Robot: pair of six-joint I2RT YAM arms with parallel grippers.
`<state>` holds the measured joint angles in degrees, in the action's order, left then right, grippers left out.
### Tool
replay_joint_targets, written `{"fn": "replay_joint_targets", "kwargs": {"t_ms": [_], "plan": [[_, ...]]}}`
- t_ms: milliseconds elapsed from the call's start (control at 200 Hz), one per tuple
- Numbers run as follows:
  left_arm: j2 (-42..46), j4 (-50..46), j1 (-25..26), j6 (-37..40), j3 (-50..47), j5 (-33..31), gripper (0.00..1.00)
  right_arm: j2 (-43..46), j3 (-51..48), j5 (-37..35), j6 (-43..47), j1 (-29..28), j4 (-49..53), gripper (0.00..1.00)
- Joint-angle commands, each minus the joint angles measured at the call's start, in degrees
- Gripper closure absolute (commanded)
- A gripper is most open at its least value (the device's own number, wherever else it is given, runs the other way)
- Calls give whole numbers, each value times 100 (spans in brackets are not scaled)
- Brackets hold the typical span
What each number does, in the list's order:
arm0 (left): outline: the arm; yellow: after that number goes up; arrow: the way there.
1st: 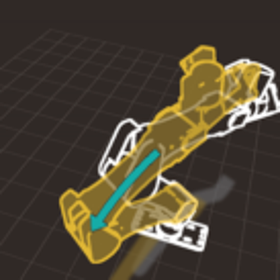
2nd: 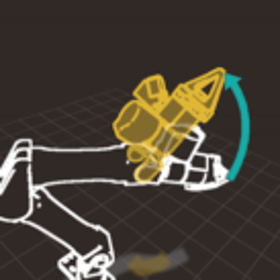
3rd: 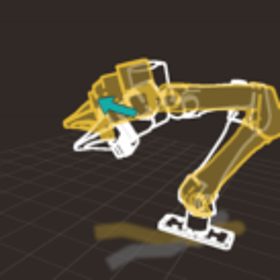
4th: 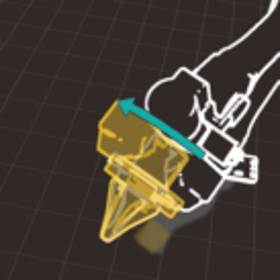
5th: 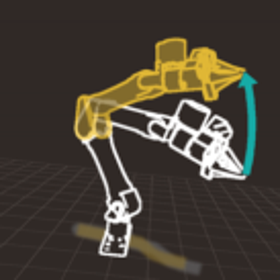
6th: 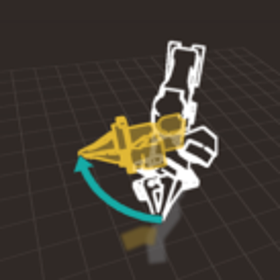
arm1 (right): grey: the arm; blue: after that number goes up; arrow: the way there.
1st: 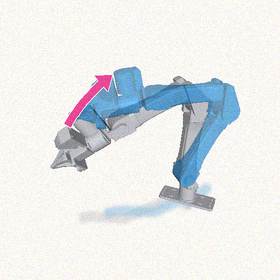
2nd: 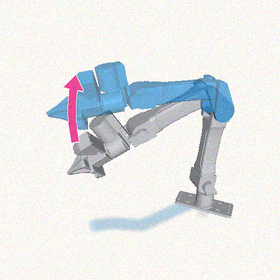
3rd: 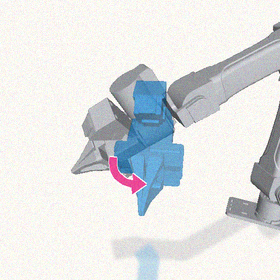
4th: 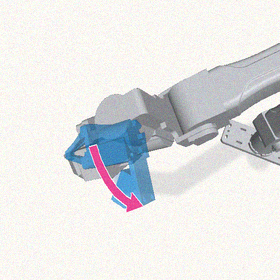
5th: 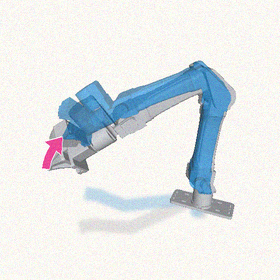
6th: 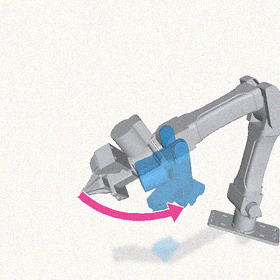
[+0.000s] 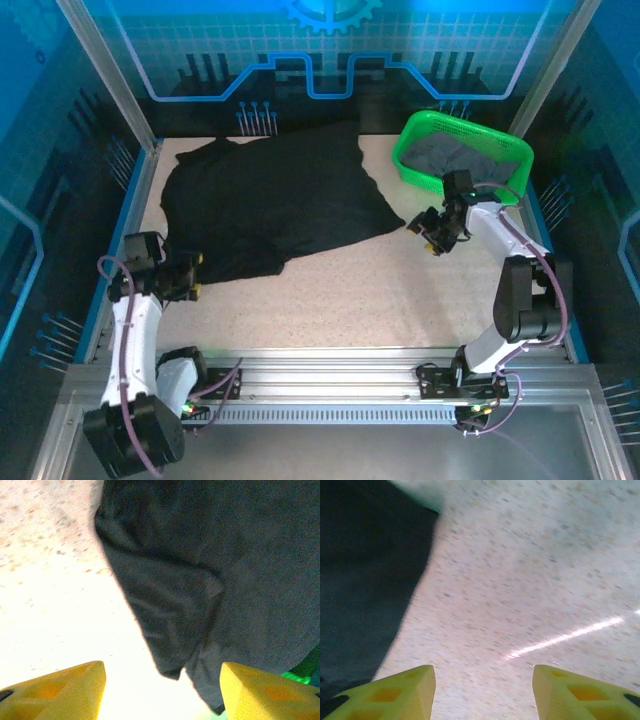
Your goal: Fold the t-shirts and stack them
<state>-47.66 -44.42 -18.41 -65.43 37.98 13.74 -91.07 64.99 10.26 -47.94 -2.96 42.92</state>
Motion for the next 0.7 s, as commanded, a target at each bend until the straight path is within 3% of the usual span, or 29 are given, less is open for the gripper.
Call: {"fn": "replay_joint_targets", "kwargs": {"t_ms": [0, 140, 300, 450, 690], "plan": [[614, -836, 165, 445, -210, -65, 39, 380, 98, -420, 464, -211, 298, 44], [1185, -1274, 256, 292, -565, 147, 46, 502, -24, -587, 592, -582, 271, 47], [1015, -432, 821, -465, -808, 260, 45, 235, -110, -369, 563, -916, -237, 49], [-264, 276, 1314, -342, -186, -228, 46, -306, 41, -152, 509, -847, -687, 58], [-2639, 552, 1446, 472, 1291, -985, 51, -1662, 1220, -314, 739, -750, -383, 68]]}}
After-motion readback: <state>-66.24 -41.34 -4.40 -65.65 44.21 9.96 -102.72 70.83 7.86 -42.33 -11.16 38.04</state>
